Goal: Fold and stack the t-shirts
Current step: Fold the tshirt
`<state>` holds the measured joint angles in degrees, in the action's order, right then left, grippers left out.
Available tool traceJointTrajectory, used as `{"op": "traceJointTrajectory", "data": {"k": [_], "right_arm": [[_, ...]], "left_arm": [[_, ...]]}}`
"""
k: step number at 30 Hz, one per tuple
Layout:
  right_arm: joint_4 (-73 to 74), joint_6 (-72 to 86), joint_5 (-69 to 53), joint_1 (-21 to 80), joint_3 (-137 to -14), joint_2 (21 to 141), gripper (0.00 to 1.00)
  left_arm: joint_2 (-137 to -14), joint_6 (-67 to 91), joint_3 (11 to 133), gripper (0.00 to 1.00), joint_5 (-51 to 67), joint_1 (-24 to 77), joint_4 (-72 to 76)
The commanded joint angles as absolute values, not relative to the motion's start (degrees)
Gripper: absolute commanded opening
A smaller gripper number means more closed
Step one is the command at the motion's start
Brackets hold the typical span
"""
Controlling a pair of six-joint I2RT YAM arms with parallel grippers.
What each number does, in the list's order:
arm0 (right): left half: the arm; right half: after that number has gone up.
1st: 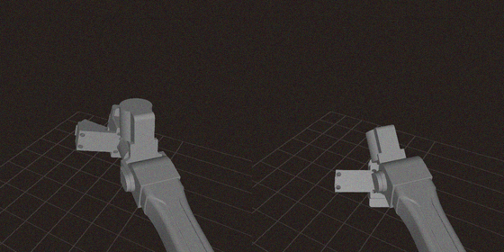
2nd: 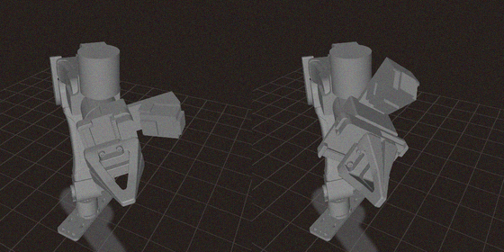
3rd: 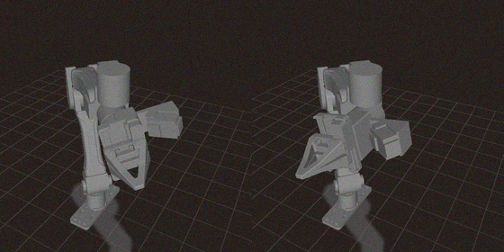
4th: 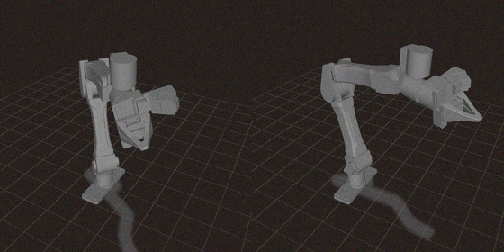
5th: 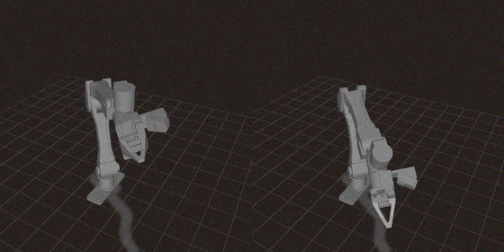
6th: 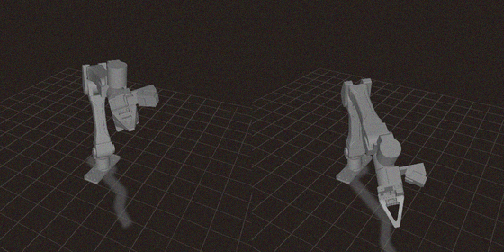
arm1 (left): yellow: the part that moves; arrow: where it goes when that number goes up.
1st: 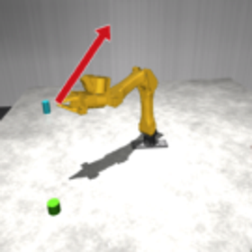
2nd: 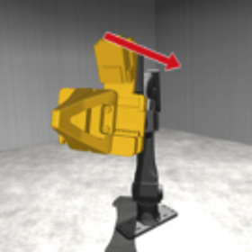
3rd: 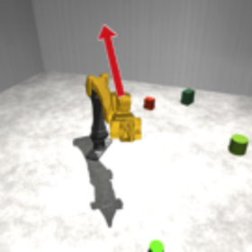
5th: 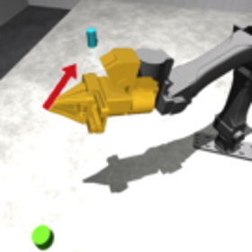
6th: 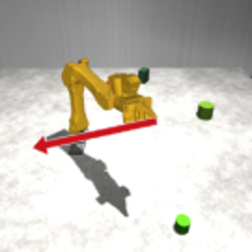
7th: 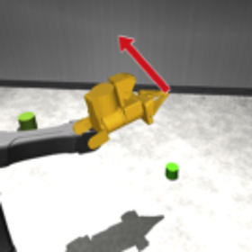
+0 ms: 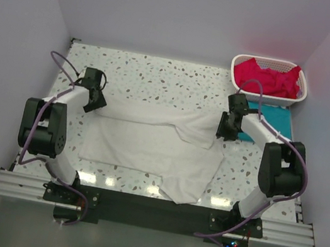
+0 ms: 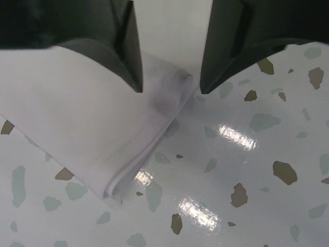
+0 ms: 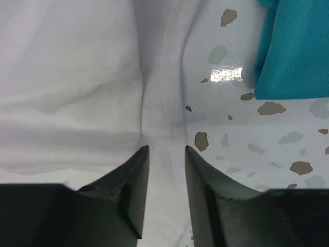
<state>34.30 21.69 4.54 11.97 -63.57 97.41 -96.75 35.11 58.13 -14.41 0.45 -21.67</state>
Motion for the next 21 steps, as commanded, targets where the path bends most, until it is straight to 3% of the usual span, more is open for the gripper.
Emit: {"op": "traceJointTrajectory", "data": {"k": [1, 3, 10, 17, 21], "right_arm": [[36.39, 21.80, 3.78, 11.87, -67.50, 92.82, 0.42], [35.95, 21.88, 3.43, 11.87, -68.63, 90.80, 0.45], [29.45, 24.87, 0.09, 11.17, -71.45, 93.42, 0.45], [17.52, 30.05, -9.29, 8.35, -72.07, 99.13, 0.45], [12.75, 32.25, -12.13, 7.91, -72.25, 103.35, 0.40]], "left_arm": [[-91.25, 34.64, 60.38, 0.58, -18.54, 0.00, -21.62], [-89.66, 34.02, 60.73, 0.69, -18.37, 0.00, -21.53], [-89.19, 30.59, 62.30, 0.67, -13.54, 1.58, -15.65], [-98.69, 29.27, 66.35, 0.46, -11.96, 2.11, -13.80], [-103.70, 29.71, 67.50, 0.35, -11.07, 2.02, -12.39]]}}
